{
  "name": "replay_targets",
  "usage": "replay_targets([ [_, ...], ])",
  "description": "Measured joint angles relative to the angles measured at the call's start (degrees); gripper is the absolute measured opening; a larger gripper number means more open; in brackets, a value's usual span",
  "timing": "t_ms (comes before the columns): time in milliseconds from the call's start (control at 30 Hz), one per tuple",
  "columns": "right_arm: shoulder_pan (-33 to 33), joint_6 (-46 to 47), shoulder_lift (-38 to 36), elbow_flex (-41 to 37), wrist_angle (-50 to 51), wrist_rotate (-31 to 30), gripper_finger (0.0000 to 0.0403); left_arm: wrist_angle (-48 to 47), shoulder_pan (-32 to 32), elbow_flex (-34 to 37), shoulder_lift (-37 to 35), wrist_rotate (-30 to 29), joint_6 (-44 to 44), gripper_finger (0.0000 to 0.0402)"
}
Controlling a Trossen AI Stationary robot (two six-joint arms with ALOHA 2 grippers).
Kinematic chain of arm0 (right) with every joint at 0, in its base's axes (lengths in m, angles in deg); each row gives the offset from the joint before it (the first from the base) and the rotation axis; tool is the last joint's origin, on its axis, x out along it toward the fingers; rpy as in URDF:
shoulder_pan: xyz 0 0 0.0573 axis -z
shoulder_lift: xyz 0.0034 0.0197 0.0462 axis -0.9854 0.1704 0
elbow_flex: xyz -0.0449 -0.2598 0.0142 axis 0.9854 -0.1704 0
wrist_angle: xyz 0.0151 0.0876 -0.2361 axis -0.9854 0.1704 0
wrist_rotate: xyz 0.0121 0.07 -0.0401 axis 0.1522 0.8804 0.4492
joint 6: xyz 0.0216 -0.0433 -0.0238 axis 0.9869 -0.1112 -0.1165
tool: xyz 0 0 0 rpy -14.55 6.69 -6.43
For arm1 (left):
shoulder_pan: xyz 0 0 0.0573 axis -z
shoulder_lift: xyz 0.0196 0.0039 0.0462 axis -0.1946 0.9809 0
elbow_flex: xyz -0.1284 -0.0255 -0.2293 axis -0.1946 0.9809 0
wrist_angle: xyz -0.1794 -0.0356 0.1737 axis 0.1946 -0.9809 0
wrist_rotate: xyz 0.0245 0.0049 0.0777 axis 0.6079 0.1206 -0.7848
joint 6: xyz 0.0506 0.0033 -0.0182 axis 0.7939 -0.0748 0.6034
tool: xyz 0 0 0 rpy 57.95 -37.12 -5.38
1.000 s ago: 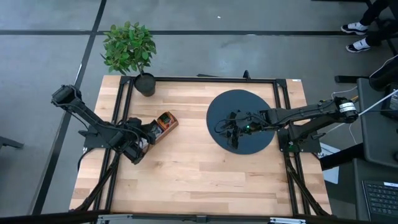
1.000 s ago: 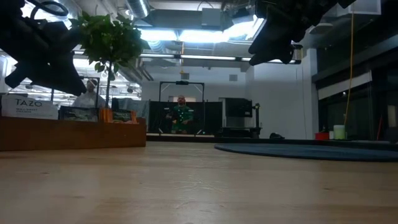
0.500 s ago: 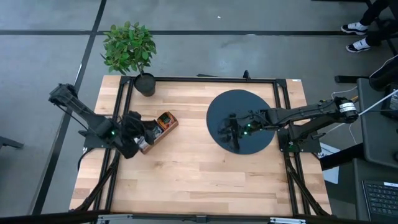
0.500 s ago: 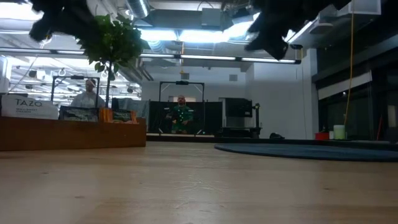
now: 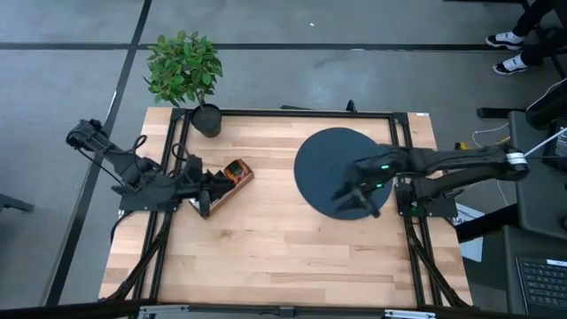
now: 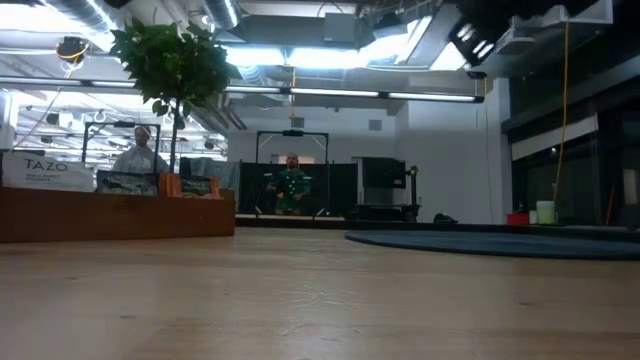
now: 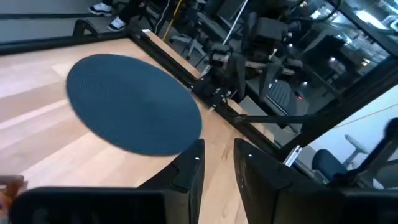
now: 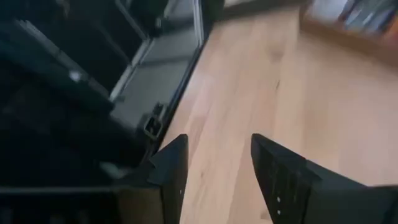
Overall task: Pick & Place Tea
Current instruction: Return to Home Position
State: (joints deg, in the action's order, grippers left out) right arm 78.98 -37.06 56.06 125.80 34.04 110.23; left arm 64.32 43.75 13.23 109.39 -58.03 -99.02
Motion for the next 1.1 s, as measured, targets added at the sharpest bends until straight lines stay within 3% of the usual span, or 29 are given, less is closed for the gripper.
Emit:
replay_targets([
  [233,-0.6,9.4,-22.6,-9.7,-3.2,-14.9,0.0176,1.0,-4.4,0.0,-0.1,0.8,2.0,0.0084],
  [333,-0.6,18.5,-29.8,-11.6,-1.7,-19.5,0.0176,1.1,-4.9,0.0,-0.3,0.6,1.3,0.0086],
  [433,-0.6,33.1,-34.4,-13.1,-1.7,-24.9,0.0176,1.1,-4.9,0.0,-0.3,0.5,0.6,0.0086],
  [600,-0.6,46.7,-38.2,-14.6,-1.6,-32.6,0.0176,2.5,-4.9,0.0,-0.1,1.7,-3.5,0.0086],
  [667,-0.6,40.2,-38.8,-14.6,-1.9,-30.8,0.0176,2.4,-4.9,0.0,-0.1,1.6,-3.2,0.0086],
  [767,-1.4,21.9,-39.2,-14.8,-4.1,-19.6,0.0176,2.8,-4.8,0.0,0.5,-0.1,0.1,0.0086],
  [833,-1.5,15.8,-40.3,-16.2,-5.9,-18.8,0.0176,4.4,-4.8,0.0,1.3,-0.3,3.6,0.0086],
  [967,-1.5,9.4,-42.7,-24.5,-17.6,-18.7,0.0176,9.6,-5.0,0.0,2.4,-0.1,10.2,0.0086],
  [1100,-1.5,7.8,-44.1,-35.1,-34.9,-14.3,0.0176,13.7,-5.0,0.0,2.6,-0.1,14.7,0.0086],
])
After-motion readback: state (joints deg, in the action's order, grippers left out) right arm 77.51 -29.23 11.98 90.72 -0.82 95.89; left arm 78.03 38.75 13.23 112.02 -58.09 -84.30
